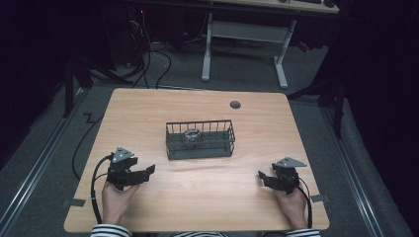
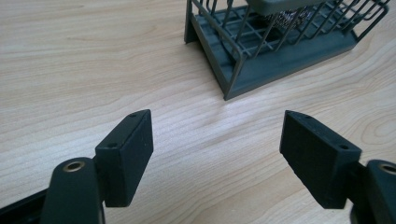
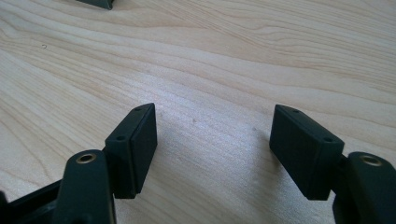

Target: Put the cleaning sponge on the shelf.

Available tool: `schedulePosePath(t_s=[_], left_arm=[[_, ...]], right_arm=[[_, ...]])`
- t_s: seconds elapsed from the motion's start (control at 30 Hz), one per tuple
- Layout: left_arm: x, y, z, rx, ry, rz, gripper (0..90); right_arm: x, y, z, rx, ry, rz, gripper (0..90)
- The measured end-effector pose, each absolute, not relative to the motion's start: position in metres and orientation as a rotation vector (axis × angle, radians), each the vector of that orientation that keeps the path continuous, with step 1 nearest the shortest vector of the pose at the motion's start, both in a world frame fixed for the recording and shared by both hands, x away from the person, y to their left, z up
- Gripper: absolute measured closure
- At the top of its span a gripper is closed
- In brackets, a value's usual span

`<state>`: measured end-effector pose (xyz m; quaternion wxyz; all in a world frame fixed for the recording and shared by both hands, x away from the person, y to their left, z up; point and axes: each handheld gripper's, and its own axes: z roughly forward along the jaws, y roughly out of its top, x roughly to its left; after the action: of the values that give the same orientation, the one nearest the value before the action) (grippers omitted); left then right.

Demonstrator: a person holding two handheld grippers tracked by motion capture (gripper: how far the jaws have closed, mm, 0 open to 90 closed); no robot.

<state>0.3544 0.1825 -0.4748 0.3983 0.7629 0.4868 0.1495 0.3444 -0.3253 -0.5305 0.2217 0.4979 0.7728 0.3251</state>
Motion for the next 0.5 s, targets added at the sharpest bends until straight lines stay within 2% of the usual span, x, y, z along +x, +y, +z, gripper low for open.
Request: schedulePosePath(t_s=[0.5], left_arm=[[0.362,0.179,-0.496,1.933,1.273,0.366,26.3]], right_arm=[[0.344,-0.325,-0.531,1.376,2.135,0.899,32.4]])
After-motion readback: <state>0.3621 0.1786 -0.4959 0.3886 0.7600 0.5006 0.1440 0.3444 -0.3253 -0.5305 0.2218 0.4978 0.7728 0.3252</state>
